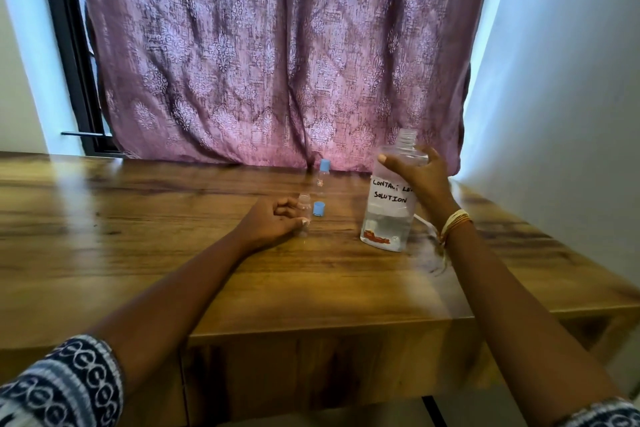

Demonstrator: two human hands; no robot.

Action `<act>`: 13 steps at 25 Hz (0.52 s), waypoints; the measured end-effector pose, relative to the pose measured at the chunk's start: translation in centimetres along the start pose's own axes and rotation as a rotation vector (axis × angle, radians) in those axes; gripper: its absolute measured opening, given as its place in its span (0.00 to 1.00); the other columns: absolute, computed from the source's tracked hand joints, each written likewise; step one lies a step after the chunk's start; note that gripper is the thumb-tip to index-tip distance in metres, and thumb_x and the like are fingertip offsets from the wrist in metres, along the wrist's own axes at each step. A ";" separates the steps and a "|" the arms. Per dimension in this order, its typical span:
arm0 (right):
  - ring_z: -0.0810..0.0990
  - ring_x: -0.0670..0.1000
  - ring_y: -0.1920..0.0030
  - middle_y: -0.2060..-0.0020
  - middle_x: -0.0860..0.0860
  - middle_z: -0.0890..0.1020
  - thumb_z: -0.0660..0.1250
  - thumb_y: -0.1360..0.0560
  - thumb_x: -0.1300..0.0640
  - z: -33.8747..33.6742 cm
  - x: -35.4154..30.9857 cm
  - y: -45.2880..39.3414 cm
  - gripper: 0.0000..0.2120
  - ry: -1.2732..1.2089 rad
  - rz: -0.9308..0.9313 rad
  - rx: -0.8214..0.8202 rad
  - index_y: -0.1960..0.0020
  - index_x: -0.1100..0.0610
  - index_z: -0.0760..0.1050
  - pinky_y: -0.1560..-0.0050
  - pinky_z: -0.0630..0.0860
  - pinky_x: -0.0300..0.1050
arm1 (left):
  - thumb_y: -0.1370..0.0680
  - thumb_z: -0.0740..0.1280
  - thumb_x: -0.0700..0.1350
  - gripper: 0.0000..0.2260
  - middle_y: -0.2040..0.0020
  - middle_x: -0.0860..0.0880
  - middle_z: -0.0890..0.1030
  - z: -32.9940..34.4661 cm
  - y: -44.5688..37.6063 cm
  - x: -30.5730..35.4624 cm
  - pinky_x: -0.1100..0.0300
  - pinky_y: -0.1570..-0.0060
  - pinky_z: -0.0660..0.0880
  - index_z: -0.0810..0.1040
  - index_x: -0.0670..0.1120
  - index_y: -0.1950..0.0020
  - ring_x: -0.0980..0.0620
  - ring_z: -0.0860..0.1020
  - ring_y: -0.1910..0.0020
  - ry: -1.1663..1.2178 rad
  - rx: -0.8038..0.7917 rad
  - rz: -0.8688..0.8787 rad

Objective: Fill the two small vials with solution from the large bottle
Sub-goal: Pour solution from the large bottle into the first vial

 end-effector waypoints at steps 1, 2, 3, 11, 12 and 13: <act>0.85 0.48 0.58 0.53 0.52 0.85 0.82 0.38 0.53 0.7 0.1 0.1 0.27 0.024 -0.043 0.033 0.44 0.59 0.75 0.58 0.82 0.45 | 0.28 0.74 0.46 0.11 0.55 0.48 0.86 -0.1 0.0 -0.1 0.60 0.53 0.78 0.81 0.45 0.48 0.53 0.84 0.56 0.021 -0.002 0.001; 0.85 0.46 0.58 0.54 0.51 0.84 0.82 0.38 0.53 1.5 0.1 -0.1 0.27 0.059 -0.089 0.061 0.45 0.59 0.74 0.58 0.82 0.43 | 0.27 0.73 0.47 0.10 0.55 0.48 0.86 -0.1 0.0 -0.1 0.58 0.51 0.79 0.81 0.45 0.48 0.52 0.84 0.55 0.047 0.002 0.001; 0.84 0.41 0.59 0.54 0.49 0.83 0.82 0.38 0.54 2.2 0.2 -0.2 0.27 0.102 -0.143 0.073 0.46 0.58 0.73 0.58 0.81 0.39 | 0.27 0.72 0.47 0.10 0.54 0.47 0.86 -0.1 0.0 -0.1 0.55 0.50 0.80 0.82 0.44 0.48 0.50 0.84 0.54 0.066 0.006 -0.003; 0.78 0.46 0.54 0.51 0.52 0.81 0.81 0.39 0.49 6.8 2.1 -1.4 0.29 0.510 -0.700 -0.118 0.44 0.58 0.75 0.56 0.78 0.41 | 0.26 0.71 0.42 0.06 0.51 0.42 0.85 -0.1 -1.0 -0.1 0.47 0.47 0.79 0.83 0.45 0.49 0.46 0.83 0.51 0.288 0.029 -0.026; 0.78 0.47 0.54 0.51 0.53 0.80 0.81 0.38 0.48 7.1 2.6 -1.5 0.29 0.554 -0.759 -0.148 0.44 0.59 0.76 0.55 0.78 0.43 | 0.26 0.71 0.41 0.05 0.51 0.42 0.85 -0.1 -1.1 -0.1 0.46 0.47 0.79 0.83 0.47 0.51 0.45 0.83 0.51 0.313 0.031 -0.023; 0.78 0.48 0.53 0.51 0.54 0.80 0.80 0.37 0.46 7.4 3.0 -1.5 0.29 0.585 -0.798 -0.182 0.44 0.60 0.76 0.55 0.79 0.46 | 0.26 0.72 0.41 0.05 0.51 0.41 0.85 0.0 -1.3 -0.1 0.46 0.48 0.79 0.83 0.48 0.51 0.45 0.83 0.52 0.331 0.028 -0.022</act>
Point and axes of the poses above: each hand's wrist, its own y-axis away from the middle knuckle, its own z-axis out of the palm, x = y × z, the point moved 2 cm from there along -y, towards the middle knuckle
